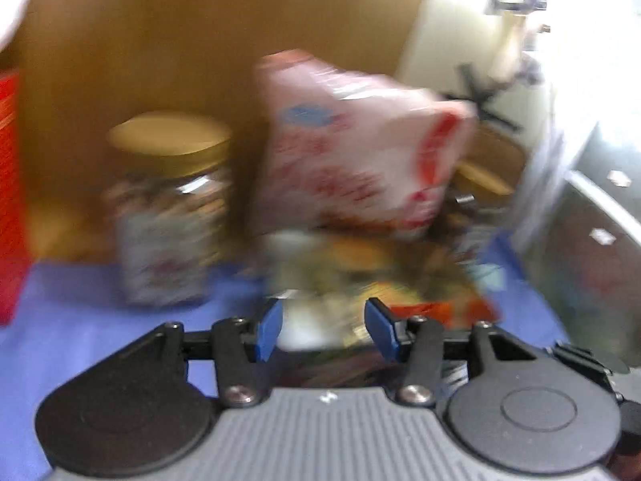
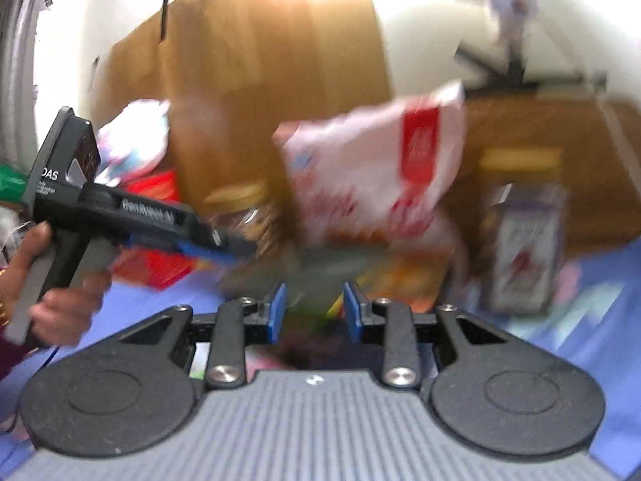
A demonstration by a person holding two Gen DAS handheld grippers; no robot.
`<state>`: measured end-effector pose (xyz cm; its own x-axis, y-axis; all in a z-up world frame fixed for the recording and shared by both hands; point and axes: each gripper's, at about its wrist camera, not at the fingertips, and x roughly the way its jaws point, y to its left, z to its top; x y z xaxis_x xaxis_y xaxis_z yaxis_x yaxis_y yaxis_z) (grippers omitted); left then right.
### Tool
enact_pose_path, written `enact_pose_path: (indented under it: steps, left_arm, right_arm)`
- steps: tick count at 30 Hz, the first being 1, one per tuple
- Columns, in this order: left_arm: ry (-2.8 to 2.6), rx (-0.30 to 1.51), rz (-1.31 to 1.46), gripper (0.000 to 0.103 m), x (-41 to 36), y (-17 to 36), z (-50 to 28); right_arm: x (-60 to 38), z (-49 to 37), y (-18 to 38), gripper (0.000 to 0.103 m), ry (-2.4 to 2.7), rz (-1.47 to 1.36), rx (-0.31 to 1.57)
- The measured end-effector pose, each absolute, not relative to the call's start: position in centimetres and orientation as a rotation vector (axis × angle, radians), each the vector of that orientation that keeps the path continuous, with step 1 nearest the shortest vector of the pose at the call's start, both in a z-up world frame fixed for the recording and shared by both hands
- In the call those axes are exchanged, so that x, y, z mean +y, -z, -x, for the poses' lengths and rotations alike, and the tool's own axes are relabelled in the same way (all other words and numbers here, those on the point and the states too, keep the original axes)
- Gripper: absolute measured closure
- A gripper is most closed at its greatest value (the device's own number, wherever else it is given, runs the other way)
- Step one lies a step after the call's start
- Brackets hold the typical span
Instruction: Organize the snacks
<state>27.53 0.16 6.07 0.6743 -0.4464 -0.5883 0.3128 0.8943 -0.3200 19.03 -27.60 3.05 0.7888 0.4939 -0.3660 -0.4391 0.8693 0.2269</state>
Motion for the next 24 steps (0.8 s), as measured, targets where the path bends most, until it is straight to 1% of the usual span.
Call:
enact_pose_path:
  steps: [1, 2, 4, 7, 10, 11, 12, 16, 24]
  left_arm:
    - [0.404, 0.764, 0.222, 0.052, 0.7, -5.0, -28.0]
    - [0.408, 0.804, 0.261, 0.054, 1.2, -4.1, -28.4]
    - [0.405, 0.862, 0.279, 0.054, 1.1, -2.7, -28.7]
    - [0.408, 0.862, 0.229, 0.054, 0.1, -1.8, -28.7]
    - [0.436, 0.908, 0.244, 0.056, -1.1, -0.6, -29.1]
    - [0.439, 0.921, 0.237, 0.058, -1.4, -0.3, -28.8]
    - [0.440, 0.918, 0.240, 0.056, -1.4, -0.2, -28.3]
    - [0.467, 0.922, 0.205, 0.057, -2.7, -0.6, -26.6]
    - [0.640, 0.894, -0.032, 0.055, -9.5, -2.3, -21.5]
  right_arm:
    - [-27.0, -19.6, -2.1, 0.068, -0.498, -0.135, 0.481]
    - [-26.4, -20.3, -1.3, 0.068, -0.495, -0.144, 0.525]
    - [-25.8, -21.7, 0.0, 0.068, -0.505, -0.205, 0.605]
    - [-25.3, -22.7, 1.2, 0.066, -0.489, -0.260, 0.657]
    - [-25.1, -23.2, 1.7, 0.062, -0.495, -0.297, 0.676]
    - [-25.1, -23.2, 1.7, 0.062, -0.493, -0.307, 0.680]
    - [-25.1, -23.1, 1.8, 0.063, -0.492, -0.309, 0.684]
    - [-25.8, -21.7, 1.7, 0.064, -0.467, -0.284, 0.679]
    - [-29.9, -15.3, 1.1, 0.063, -0.391, -0.304, 0.641]
